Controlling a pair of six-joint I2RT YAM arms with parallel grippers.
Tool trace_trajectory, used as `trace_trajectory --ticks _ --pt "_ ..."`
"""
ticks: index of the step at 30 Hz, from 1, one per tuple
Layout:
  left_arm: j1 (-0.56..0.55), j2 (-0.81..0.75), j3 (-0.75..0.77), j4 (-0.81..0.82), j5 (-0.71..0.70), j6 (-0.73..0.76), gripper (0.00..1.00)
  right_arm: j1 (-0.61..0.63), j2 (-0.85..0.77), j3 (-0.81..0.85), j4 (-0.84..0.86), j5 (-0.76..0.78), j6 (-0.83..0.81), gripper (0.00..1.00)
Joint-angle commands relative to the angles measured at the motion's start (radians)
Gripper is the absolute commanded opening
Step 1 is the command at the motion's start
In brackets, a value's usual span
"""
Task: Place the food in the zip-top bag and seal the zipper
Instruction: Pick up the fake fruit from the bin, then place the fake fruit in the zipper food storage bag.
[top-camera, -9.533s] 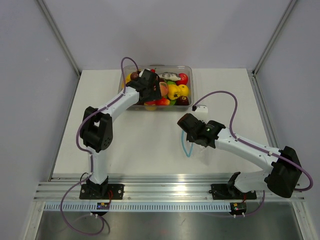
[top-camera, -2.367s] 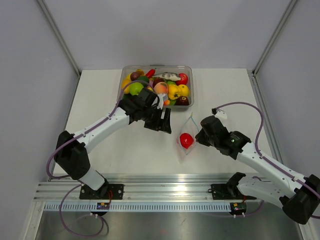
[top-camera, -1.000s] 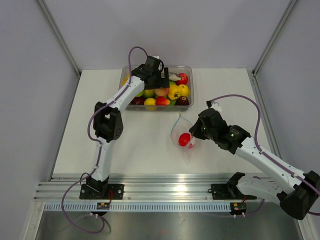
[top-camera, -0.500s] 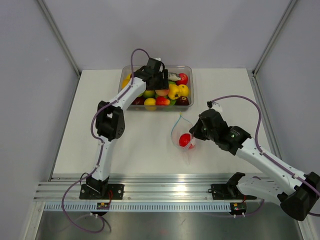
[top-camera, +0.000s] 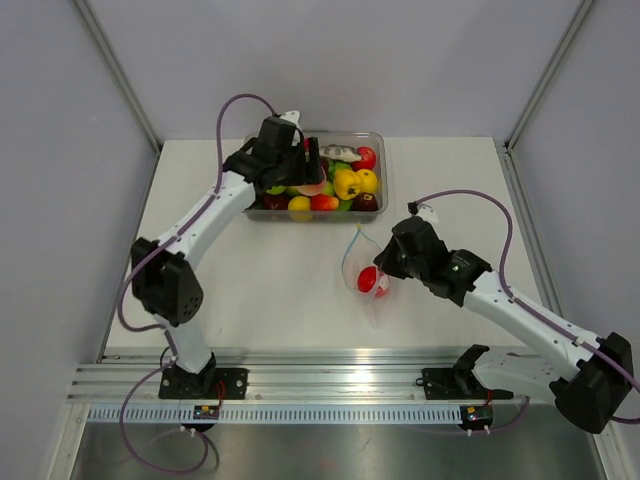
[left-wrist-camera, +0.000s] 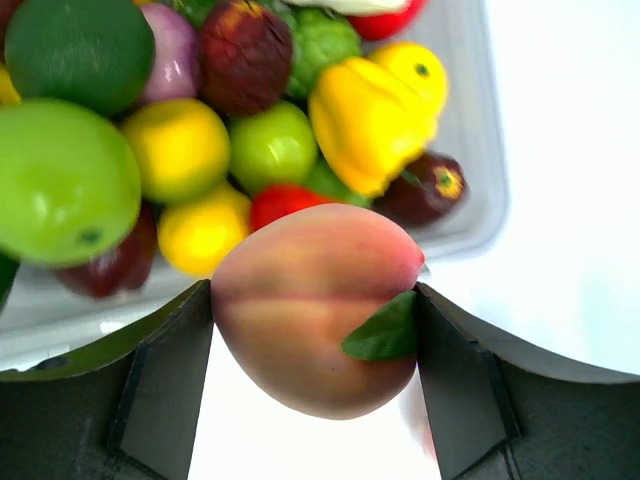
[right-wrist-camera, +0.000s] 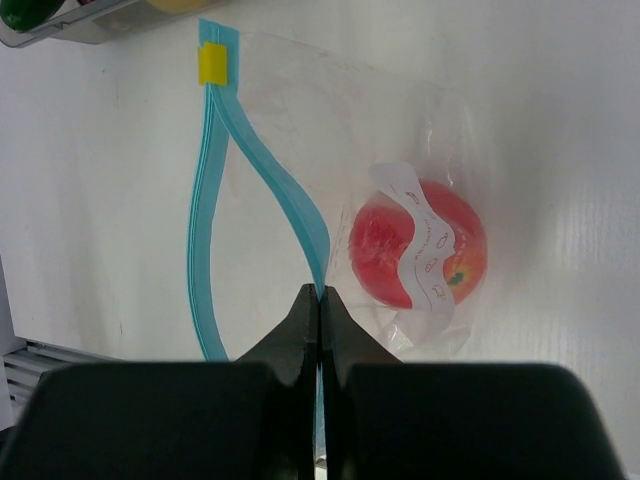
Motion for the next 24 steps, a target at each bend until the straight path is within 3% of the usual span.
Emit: trace_trajectory --ticks 1,8,14,21,24 --pt "-0.058 -0.202 -0.129 0.049 0.046 0.023 0.48 -0.006 0.031 0.002 0.08 0.003 0.018 0.0" --pt "-0.163 -0.409 -0.28 0.011 0.115 0.017 0.47 -0.006 0.083 0.025 0.122 -0.012 0.024 0.0" --pt "-0.238 -0.512 -0.428 0.084 0.256 -0.08 0.45 -0.006 0.077 0.021 0.14 -0.023 0.033 0.0" --pt "-0.307 -0.502 -0.577 0.248 0.313 -0.173 0.45 -0.006 0.042 0.007 0.146 -0.032 0.041 0.0" --pt "-0.327 -0.459 -0.591 0.287 0.275 -0.195 0.46 -0.006 0.023 0.002 0.131 -0.032 0.041 0.0"
